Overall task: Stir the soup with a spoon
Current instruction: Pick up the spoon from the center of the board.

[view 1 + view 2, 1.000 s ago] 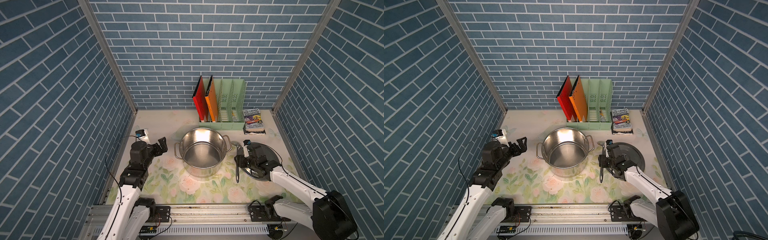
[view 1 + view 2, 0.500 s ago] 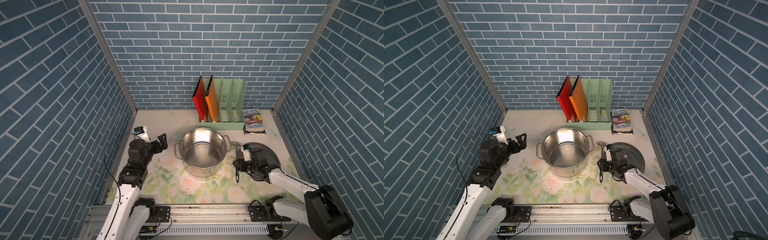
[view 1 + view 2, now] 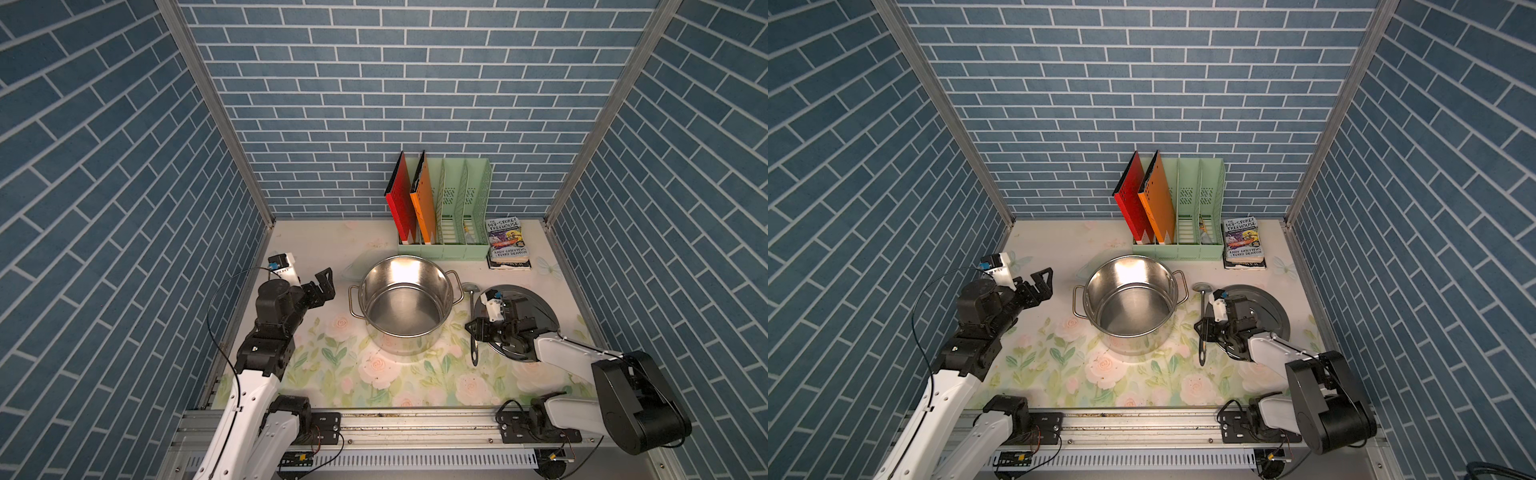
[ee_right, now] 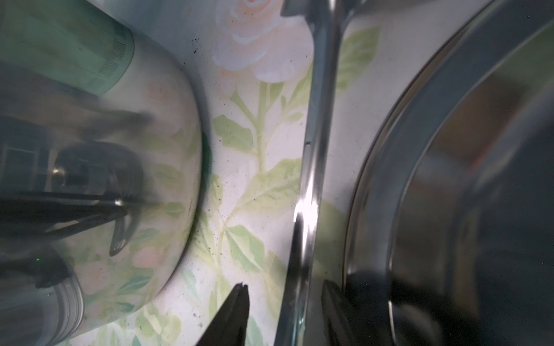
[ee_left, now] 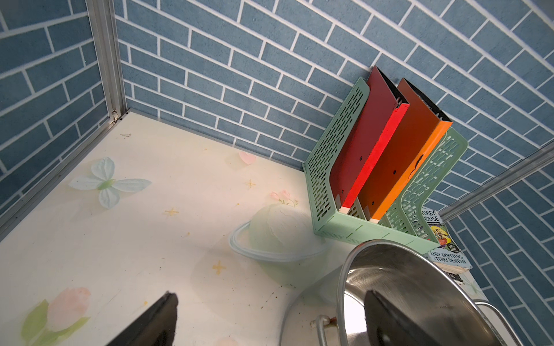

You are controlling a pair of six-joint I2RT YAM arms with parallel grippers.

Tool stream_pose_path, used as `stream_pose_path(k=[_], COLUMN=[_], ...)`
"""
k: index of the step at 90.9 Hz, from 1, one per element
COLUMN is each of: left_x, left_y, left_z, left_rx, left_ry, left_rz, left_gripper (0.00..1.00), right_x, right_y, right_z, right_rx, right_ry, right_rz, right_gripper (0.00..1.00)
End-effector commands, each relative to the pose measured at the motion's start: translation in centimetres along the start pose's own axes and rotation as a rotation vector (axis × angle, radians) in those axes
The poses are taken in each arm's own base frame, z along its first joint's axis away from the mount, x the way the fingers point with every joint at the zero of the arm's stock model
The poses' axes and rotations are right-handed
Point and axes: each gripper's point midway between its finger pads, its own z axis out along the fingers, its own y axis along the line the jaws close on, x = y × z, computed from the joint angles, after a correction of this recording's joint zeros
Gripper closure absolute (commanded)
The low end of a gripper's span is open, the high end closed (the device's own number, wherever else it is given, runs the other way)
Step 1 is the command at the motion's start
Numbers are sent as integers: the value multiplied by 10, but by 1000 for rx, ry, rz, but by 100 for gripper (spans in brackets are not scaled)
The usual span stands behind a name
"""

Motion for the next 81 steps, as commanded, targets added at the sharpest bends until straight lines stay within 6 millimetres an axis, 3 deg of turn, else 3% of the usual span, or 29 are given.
stream_pose_path(k=[1,23,58,69,81], left_x=[-8,-10,-11,-16,-32], left_y=[-7,-16,-35,-47,-64], left_z=[-3,-3,-3,-4,-7], left_rx=[24,74,176,240,310], left_ry=[-19,-23,-24,-46,-101], left_rz=[28,72,154,194,238], left_gripper=[0,0,0,0,1], right_x=[1,1,-6,-20,-49], right_y=[3,0,3,13,29], right_z=[5,13,9,1,-21], right_rx=[-53,-80,-137,-188,-266], right_ry=[-1,16,-26,-68,-151], right_rz=[-6,25,108,134,157], right_gripper=[61,74,99,100,100])
